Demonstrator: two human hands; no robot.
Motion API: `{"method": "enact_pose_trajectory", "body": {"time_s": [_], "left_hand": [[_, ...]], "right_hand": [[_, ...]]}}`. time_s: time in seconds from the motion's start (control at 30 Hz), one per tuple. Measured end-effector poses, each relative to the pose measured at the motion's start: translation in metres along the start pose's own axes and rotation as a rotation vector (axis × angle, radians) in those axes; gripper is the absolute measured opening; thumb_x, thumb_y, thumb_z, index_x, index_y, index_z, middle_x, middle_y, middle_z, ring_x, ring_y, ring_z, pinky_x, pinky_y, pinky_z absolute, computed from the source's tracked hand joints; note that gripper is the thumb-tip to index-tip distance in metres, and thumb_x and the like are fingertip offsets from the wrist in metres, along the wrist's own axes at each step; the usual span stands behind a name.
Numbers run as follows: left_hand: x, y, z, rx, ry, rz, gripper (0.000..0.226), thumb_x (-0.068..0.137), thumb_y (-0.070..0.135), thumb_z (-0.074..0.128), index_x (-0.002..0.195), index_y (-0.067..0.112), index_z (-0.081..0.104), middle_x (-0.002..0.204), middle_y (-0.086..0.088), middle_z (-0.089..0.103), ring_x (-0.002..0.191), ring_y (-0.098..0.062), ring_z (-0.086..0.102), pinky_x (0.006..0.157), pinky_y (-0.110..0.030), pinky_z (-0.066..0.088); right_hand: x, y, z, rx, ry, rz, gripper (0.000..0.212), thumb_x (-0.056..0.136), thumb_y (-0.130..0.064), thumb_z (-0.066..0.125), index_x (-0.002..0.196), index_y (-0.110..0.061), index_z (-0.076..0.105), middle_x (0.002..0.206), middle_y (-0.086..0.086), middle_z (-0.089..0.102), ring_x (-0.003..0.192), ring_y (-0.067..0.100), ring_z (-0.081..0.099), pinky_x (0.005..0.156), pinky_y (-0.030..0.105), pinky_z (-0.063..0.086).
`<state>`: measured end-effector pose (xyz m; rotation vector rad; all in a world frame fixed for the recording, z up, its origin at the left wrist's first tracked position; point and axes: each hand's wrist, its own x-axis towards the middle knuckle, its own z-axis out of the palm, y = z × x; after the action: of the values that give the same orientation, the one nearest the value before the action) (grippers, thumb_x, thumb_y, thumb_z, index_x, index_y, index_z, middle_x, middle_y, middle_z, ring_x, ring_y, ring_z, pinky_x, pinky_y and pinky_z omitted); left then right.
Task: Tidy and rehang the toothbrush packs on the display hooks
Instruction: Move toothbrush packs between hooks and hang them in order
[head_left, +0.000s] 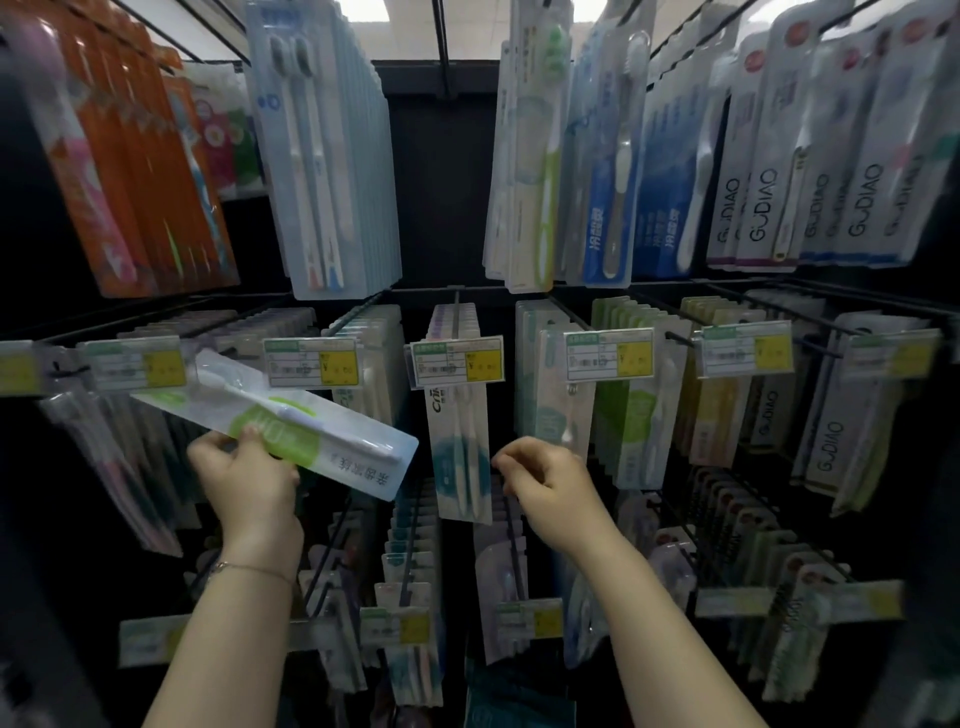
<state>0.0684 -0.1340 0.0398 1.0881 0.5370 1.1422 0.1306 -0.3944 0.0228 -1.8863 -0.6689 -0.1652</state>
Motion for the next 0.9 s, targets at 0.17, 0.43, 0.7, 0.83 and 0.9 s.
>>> {"method": "enact_pose_trajectory", "body": {"time_s": [0.17,0.43,0.7,0.83,0.9], "left_hand": [[0.003,-0.009,-0.005,-0.017,0.009,-0.043,0.007,0.106,0.019,0.040,0.113,0.015,0.042,0.084,-0.001,0.046,0.050,-0.011,0.038,0.041,-0.022,0.037],[-0.035,-0.029,-0.017,0.045,-0.064,-0.063,0.006,0.107,0.016,0.039,0.112,0.015,0.042,0.081,-0.002,0.046,0.052,-0.014,0.038,0.050,-0.028,0.034],[-0.093,-0.046,-0.003,0.145,-0.375,-0.025,0.011,0.107,0.021,0.043,0.099,0.018,0.050,0.078,-0.006,0.056,0.059,-0.014,0.050,0.052,-0.027,0.042],[-0.109,-0.061,0.007,0.164,-0.473,-0.015,0.009,0.105,0.023,0.048,0.099,0.019,0.054,0.080,-0.006,0.062,0.061,-0.016,0.054,0.055,-0.029,0.044],[-0.117,-0.067,0.012,0.164,-0.509,-0.026,0.009,0.104,0.022,0.050,0.098,0.020,0.055,0.080,-0.006,0.065,0.064,-0.017,0.057,0.057,-0.033,0.047]], "right_hand": [[-0.002,-0.003,0.009,0.007,-0.038,-0.014,0.017,0.099,-0.030,0.053,0.087,-0.035,0.064,0.080,-0.008,0.067,0.082,0.010,0.064,0.077,0.033,0.055],[-0.008,0.001,0.023,0.032,-0.084,-0.011,0.012,0.098,-0.033,0.054,0.096,-0.032,0.066,0.083,-0.010,0.066,0.081,0.006,0.062,0.072,0.023,0.049],[-0.017,0.014,0.033,0.022,-0.135,0.026,0.018,0.094,-0.046,0.055,0.100,-0.037,0.069,0.095,-0.011,0.070,0.093,0.009,0.064,0.082,0.036,0.056],[-0.024,0.022,0.026,0.026,-0.103,0.035,0.016,0.095,-0.040,0.058,0.088,-0.031,0.069,0.082,-0.009,0.069,0.079,0.006,0.062,0.073,0.030,0.051],[-0.028,0.027,0.021,0.046,-0.067,0.040,0.015,0.093,-0.040,0.060,0.084,-0.030,0.068,0.077,-0.006,0.067,0.072,0.006,0.060,0.068,0.028,0.048]]}}
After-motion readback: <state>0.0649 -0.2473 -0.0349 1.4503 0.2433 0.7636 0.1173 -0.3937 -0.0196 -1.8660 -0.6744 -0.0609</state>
